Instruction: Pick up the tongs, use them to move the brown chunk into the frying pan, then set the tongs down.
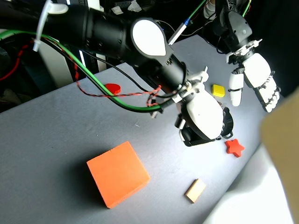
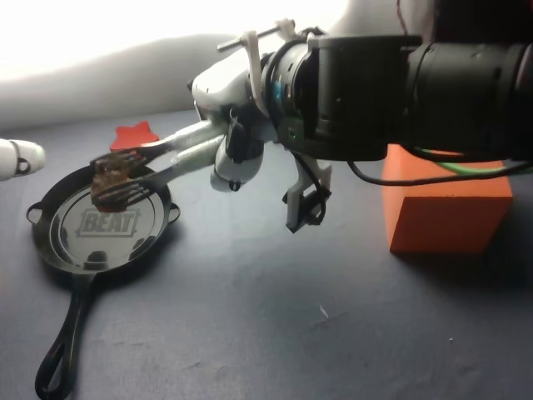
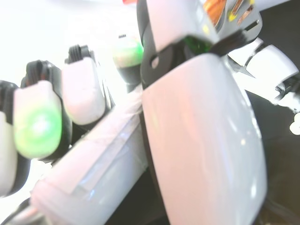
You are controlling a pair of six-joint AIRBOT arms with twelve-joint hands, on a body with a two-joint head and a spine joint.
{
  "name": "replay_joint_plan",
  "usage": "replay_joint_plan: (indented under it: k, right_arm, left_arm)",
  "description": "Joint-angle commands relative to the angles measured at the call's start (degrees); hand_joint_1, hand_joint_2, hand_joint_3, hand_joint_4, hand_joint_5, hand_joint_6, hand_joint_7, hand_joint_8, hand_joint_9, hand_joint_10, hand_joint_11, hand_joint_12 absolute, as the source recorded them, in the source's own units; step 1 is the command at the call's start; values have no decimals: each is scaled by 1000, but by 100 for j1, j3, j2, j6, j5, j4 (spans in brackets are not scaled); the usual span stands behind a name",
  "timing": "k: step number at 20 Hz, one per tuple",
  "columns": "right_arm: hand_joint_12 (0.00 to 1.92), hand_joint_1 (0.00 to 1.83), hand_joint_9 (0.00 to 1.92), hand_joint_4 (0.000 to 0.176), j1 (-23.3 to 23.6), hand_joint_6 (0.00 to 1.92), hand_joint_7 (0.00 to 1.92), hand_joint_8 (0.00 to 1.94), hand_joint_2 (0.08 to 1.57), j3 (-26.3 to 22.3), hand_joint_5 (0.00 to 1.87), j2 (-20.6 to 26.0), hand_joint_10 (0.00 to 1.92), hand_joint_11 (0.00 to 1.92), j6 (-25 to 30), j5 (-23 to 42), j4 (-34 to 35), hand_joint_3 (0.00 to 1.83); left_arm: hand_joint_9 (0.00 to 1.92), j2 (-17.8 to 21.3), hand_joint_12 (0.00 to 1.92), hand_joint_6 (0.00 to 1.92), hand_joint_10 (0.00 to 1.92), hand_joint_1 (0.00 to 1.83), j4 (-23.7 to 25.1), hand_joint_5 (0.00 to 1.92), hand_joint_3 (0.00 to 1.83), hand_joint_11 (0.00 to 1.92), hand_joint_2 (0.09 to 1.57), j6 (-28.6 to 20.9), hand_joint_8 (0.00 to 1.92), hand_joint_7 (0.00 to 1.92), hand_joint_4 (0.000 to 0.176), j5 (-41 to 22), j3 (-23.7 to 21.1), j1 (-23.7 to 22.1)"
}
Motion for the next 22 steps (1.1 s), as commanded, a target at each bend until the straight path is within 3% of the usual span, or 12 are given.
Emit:
replay_joint_plan:
  k: [1,5,7,13,15,17,18,20,22]
  right_arm:
    - [1921,1007,1585,176,52,1921,1499,1941,1375,80,1316,-9,1921,1656,27,377,-250,4]
    - [1921,995,1566,176,-38,1921,1478,1941,1383,596,1284,-297,1921,1640,-493,627,392,5]
    - [1921,978,1538,176,-101,1921,1449,1941,1386,759,1257,-409,1921,1614,-543,669,393,4]
    - [1921,831,1417,176,-214,1921,1314,1941,1397,804,1133,-550,1921,1445,-555,658,393,4]
    - [1921,803,1336,0,-240,1865,1226,1941,1395,805,1006,-551,1921,1360,-567,632,392,0]
    - [1921,782,1250,0,-262,1711,1171,1853,1385,820,930,-546,1921,1241,-582,620,391,0]
    - [1921,975,1178,0,-262,1495,1150,1707,1306,829,768,-539,1921,1156,-582,620,391,0]
    - [1921,1075,1154,0,-246,1305,1162,1489,1236,853,797,-529,1834,1078,-582,611,391,0]
    - [1921,1078,1118,0,-233,1301,1146,1401,1233,862,787,-521,1760,1008,-580,577,391,0]
  left_arm:
    - [3,124,0,10,1,0,313,34,1,0,1234,4,7,23,0,-317,22,5]
    - [0,235,0,5,0,0,303,12,0,0,1223,4,3,17,0,-313,-25,99]
    - [1,241,0,3,1,0,287,8,0,0,1230,4,2,16,0,-310,-23,121]
    - [22,243,12,9,9,0,273,29,0,24,1223,4,11,42,0,-308,-29,134]
    - [27,243,11,8,10,0,273,31,0,18,1225,5,9,43,0,-308,-32,134]
    - [26,243,14,7,8,0,273,31,0,20,1229,9,7,42,0,-308,-39,139]
    - [16,243,9,7,4,0,273,31,1,8,1231,39,3,33,0,-303,-41,139]
    - [14,242,10,4,1,0,273,29,1,3,1231,83,1,32,0,-271,-39,137]
    - [19,240,12,3,4,0,272,27,2,6,1233,83,2,34,0,-271,-40,135]
